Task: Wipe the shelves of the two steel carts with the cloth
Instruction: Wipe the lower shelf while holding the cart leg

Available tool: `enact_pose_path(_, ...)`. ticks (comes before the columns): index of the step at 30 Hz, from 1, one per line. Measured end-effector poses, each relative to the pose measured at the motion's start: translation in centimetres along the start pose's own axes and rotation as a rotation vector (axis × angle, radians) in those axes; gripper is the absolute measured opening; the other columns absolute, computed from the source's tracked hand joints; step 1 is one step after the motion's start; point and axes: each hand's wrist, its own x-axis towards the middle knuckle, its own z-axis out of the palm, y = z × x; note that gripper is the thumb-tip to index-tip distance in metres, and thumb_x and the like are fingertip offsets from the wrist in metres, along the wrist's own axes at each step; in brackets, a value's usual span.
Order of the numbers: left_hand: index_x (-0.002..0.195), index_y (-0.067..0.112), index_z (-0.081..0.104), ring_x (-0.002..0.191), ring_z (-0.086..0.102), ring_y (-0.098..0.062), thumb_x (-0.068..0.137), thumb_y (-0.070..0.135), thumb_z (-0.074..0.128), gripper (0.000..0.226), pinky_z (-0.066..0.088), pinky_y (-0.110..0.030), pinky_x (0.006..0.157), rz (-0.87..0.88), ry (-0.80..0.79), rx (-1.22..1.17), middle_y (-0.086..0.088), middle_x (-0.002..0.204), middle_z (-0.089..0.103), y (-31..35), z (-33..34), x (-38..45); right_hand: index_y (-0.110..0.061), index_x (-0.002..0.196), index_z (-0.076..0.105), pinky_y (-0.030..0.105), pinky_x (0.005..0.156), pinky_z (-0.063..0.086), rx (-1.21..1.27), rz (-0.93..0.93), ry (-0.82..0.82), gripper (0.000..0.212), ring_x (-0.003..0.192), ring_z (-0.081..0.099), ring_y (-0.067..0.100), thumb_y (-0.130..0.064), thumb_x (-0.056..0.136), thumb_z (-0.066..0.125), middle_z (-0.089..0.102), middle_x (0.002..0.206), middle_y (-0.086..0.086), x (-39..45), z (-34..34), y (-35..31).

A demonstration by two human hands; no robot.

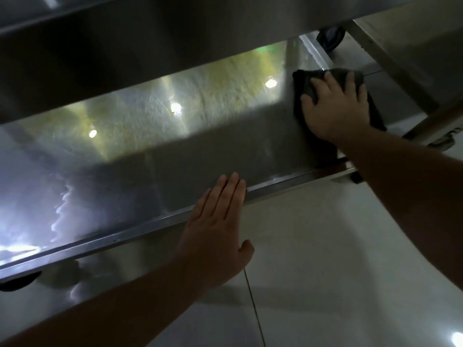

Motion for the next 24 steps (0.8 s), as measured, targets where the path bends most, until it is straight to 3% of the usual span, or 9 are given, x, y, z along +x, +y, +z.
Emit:
enact_pose_path(3, 0.170, 0.015, 0.002, 0.163, -0.010, -0.017, 0.083, 0.058, 0.055, 0.111, -0.009, -0.033, 0.129, 0.009, -0.004, 0.024, -0.002, 0.178, -0.004, -0.1, 0.1, -0.1, -0.028, 0.166, 0.015, 0.066, 0.122, -0.007, 0.062, 0.132, -0.063, 0.071, 0.159, -0.008, 0.041, -0.058, 0.102, 0.020, 0.002, 0.175, 0.003, -0.5, 1.3, -6.5)
enact_pose_path(8, 0.166, 0.015, -0.016, 0.160, -0.022, -0.017, 0.086, 0.059, 0.052, 0.114, -0.016, -0.034, 0.127, 0.024, -0.024, 0.028, -0.004, 0.176, -0.018, -0.4, 0.2, 0.1, -0.031, 0.167, 0.009, 0.062, 0.121, -0.014, 0.089, -0.382, -0.253, 0.070, 0.158, -0.015, 0.037, -0.057, 0.104, 0.022, -0.005, 0.175, 0.001, -5.4, 4.4, -17.4)
enact_pose_path(12, 0.165, 0.014, -0.022, 0.160, -0.025, -0.018, 0.086, 0.059, 0.049, 0.115, -0.006, -0.040, 0.131, 0.038, -0.043, 0.027, -0.004, 0.175, -0.024, -0.5, 0.3, 0.2, -0.039, 0.164, 0.019, 0.057, 0.125, -0.005, 0.054, -0.566, -0.205, 0.065, 0.161, -0.002, 0.029, -0.060, 0.103, 0.024, 0.008, 0.175, -0.008, -5.3, 3.7, -15.1)
enact_pose_path(15, 0.167, 0.016, -0.017, 0.159, -0.025, -0.016, 0.084, 0.058, 0.048, 0.114, -0.007, -0.038, 0.131, 0.037, -0.026, 0.017, -0.001, 0.175, -0.022, -0.6, 0.3, 0.0, -0.037, 0.162, 0.027, 0.058, 0.125, 0.007, 0.005, -0.375, -0.067, 0.061, 0.159, 0.011, 0.032, -0.057, 0.105, 0.031, 0.018, 0.173, -0.006, -2.8, 2.0, -7.7)
enact_pose_path(19, 0.168, 0.017, -0.012, 0.160, -0.023, -0.015, 0.082, 0.056, 0.051, 0.113, -0.007, -0.038, 0.131, 0.046, -0.017, -0.017, 0.000, 0.176, -0.019, -0.4, 0.4, 0.1, -0.033, 0.164, 0.021, 0.061, 0.126, -0.001, 0.021, 0.035, -0.018, 0.067, 0.160, 0.002, 0.034, -0.061, 0.104, 0.021, 0.011, 0.174, -0.002, -1.9, 0.1, 0.3)
enact_pose_path(21, 0.168, 0.018, -0.013, 0.160, -0.022, -0.016, 0.083, 0.055, 0.052, 0.114, -0.010, -0.037, 0.129, 0.042, -0.028, -0.027, -0.001, 0.176, -0.019, -0.3, 0.2, 0.1, -0.030, 0.166, 0.015, 0.060, 0.126, -0.004, 0.021, 0.139, -0.041, 0.070, 0.160, -0.005, 0.035, -0.059, 0.103, 0.018, 0.005, 0.175, 0.000, -2.6, 0.4, -0.9)
enact_pose_path(24, 0.168, 0.018, -0.011, 0.160, -0.023, -0.013, 0.087, 0.054, 0.056, 0.111, -0.013, -0.034, 0.128, 0.047, -0.060, -0.089, 0.001, 0.176, -0.019, -0.9, -0.3, 0.2, -0.028, 0.167, 0.013, 0.059, 0.126, -0.003, 0.071, 0.084, -0.105, 0.070, 0.160, -0.004, 0.036, -0.057, 0.104, 0.021, 0.002, 0.175, -0.001, -3.8, 1.3, -7.3)
